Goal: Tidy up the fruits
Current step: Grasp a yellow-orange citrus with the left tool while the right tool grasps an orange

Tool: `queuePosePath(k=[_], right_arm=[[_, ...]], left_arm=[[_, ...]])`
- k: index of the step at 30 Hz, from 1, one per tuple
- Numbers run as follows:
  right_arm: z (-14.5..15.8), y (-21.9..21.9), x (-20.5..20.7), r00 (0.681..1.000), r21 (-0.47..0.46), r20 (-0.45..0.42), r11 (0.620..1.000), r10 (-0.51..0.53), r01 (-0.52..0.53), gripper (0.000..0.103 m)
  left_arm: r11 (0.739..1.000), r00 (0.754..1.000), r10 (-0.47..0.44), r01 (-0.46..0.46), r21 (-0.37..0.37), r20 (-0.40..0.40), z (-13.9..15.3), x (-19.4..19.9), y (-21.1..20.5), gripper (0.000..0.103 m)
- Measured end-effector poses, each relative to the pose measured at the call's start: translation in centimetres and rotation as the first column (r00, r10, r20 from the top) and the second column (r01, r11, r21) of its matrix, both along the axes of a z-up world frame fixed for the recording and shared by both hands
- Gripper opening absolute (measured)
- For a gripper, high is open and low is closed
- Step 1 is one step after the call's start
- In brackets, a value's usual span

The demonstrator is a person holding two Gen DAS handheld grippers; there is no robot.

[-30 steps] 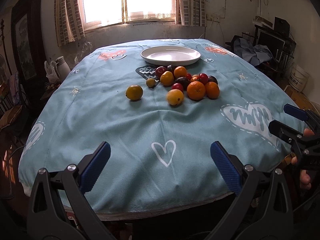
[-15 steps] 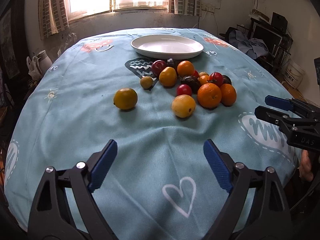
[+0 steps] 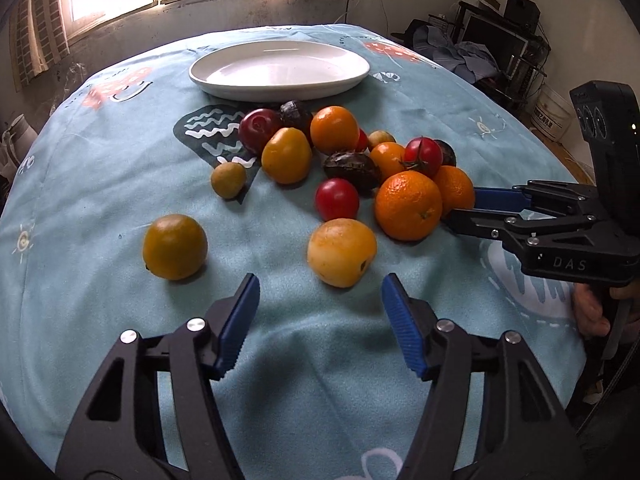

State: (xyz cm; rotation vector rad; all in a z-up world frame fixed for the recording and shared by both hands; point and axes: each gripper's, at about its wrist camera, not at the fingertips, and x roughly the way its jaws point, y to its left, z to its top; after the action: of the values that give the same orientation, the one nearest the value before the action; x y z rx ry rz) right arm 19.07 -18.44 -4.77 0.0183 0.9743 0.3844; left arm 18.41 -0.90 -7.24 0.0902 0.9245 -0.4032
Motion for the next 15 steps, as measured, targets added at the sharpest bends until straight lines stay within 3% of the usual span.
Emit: queuePosePath(k=[15], right_arm=[[-0.6, 0.0, 1.6, 0.999, 0.039, -0.025, 0.999, 0.026, -0.025, 0.047]], left_arm=[[0.997, 0.996, -0.075, 0.075, -0.002, -0.043, -1.0, 3.0, -1.9, 0.062]])
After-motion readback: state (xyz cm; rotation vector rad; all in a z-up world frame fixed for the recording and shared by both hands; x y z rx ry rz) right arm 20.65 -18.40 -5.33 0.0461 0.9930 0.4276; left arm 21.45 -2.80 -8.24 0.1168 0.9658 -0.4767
